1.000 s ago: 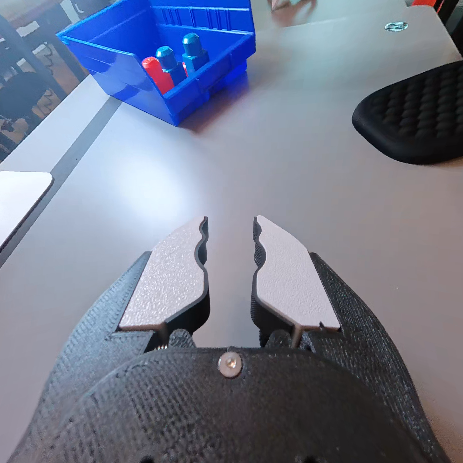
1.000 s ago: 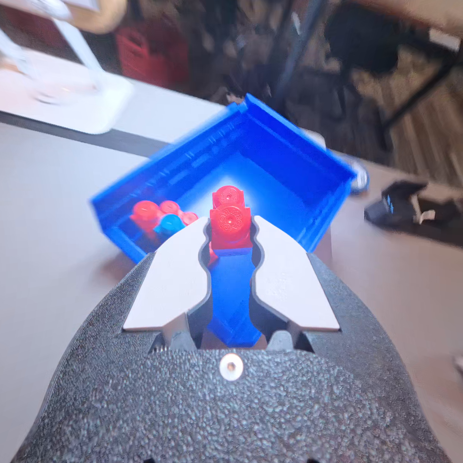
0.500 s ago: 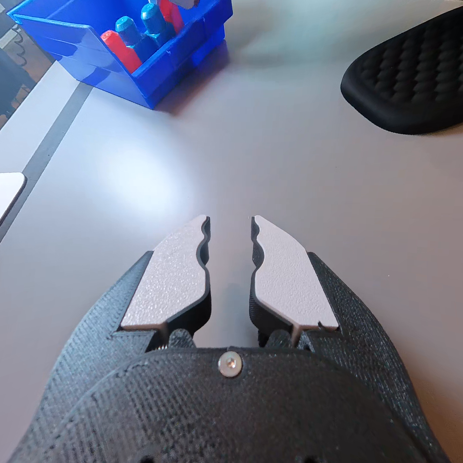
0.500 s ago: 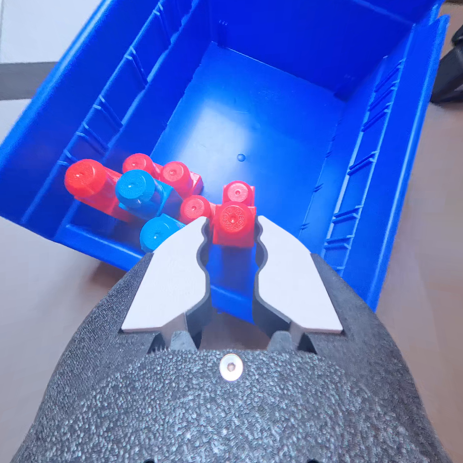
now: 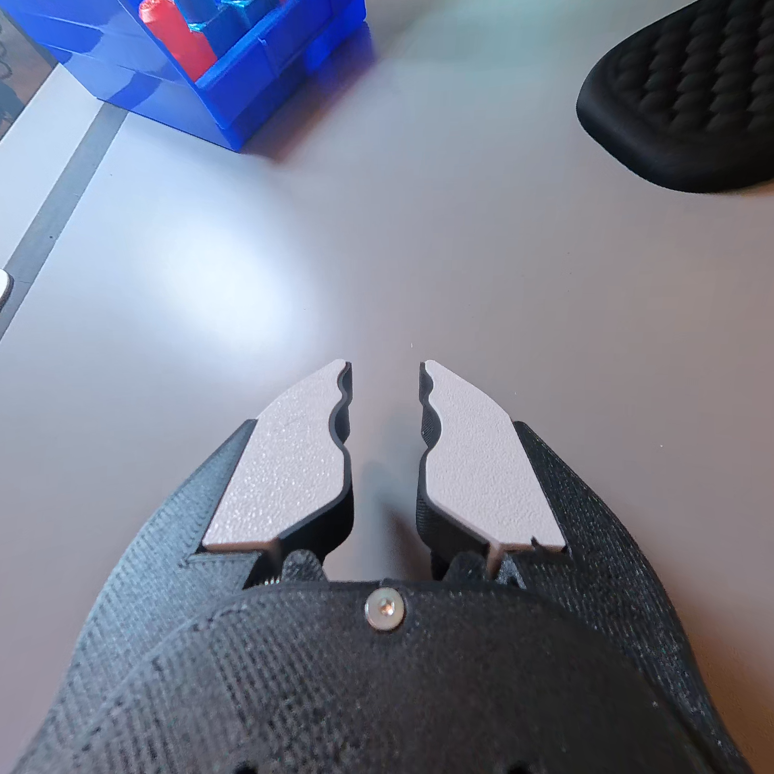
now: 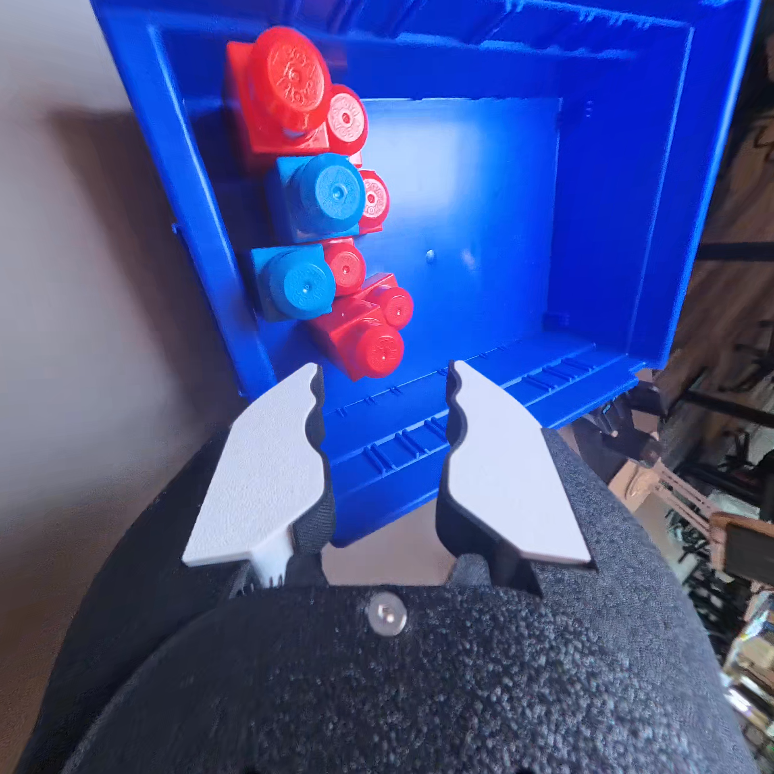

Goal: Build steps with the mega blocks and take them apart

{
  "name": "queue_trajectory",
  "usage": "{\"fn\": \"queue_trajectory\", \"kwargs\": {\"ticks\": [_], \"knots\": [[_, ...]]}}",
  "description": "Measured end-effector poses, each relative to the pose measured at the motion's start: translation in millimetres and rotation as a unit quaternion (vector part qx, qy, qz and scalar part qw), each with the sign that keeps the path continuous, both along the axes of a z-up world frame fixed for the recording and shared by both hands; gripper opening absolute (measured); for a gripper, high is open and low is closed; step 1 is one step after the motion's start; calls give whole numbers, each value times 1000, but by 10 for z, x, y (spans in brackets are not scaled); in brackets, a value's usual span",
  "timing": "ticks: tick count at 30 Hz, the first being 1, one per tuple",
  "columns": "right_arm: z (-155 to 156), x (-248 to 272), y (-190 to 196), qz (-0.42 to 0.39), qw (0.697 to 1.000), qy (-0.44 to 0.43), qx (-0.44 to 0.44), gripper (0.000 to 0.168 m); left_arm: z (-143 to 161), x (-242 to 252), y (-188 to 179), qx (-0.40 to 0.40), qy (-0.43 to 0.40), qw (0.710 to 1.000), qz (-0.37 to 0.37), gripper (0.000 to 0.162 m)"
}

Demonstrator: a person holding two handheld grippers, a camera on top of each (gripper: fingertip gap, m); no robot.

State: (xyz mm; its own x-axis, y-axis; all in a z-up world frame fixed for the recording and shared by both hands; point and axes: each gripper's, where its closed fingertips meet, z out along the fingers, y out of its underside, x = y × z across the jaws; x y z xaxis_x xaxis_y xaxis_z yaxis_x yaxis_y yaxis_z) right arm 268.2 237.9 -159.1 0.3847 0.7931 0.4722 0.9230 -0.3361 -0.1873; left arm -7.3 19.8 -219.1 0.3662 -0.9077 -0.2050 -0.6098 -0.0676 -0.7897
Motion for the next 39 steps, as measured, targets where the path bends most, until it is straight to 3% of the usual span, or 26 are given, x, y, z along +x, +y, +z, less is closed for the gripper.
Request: {"fn": "queue_trajectory", "kwargs": {"ticks": [5,7,8,17,21,24,28,32,35,39], "knots": [[-197,9,71,40,997,-25,-64,57,-61,-18,10,-7,7,1000,2,31],[-296,45,46,35,994,-30,-94,35,-70,-30,15,-9,7,1000,3,31],[-324,65,31,32,993,-33,-105,35,-72,-38,16,-10,6,1000,4,30],[-301,-95,-119,-33,978,102,-178,29,-145,-65,46,-15,13,1000,3,29],[-218,-40,-72,-23,987,88,-132,36,68,-109,90,-12,-23,999,20,33],[205,-365,-77,19,986,162,-38,37,502,-321,254,14,-84,994,64,32],[896,-1087,-394,73,935,338,83,39,1249,-1025,579,80,-148,971,171,31],[1054,-1718,-920,82,860,500,67,39,1795,-2096,893,112,-173,929,308,31],[968,-2146,-1361,92,803,589,18,38,1870,-3008,1159,102,-155,886,425,32],[628,-2526,-1684,113,790,602,5,36,1597,-4105,1389,56,-44,837,542,36]]}}
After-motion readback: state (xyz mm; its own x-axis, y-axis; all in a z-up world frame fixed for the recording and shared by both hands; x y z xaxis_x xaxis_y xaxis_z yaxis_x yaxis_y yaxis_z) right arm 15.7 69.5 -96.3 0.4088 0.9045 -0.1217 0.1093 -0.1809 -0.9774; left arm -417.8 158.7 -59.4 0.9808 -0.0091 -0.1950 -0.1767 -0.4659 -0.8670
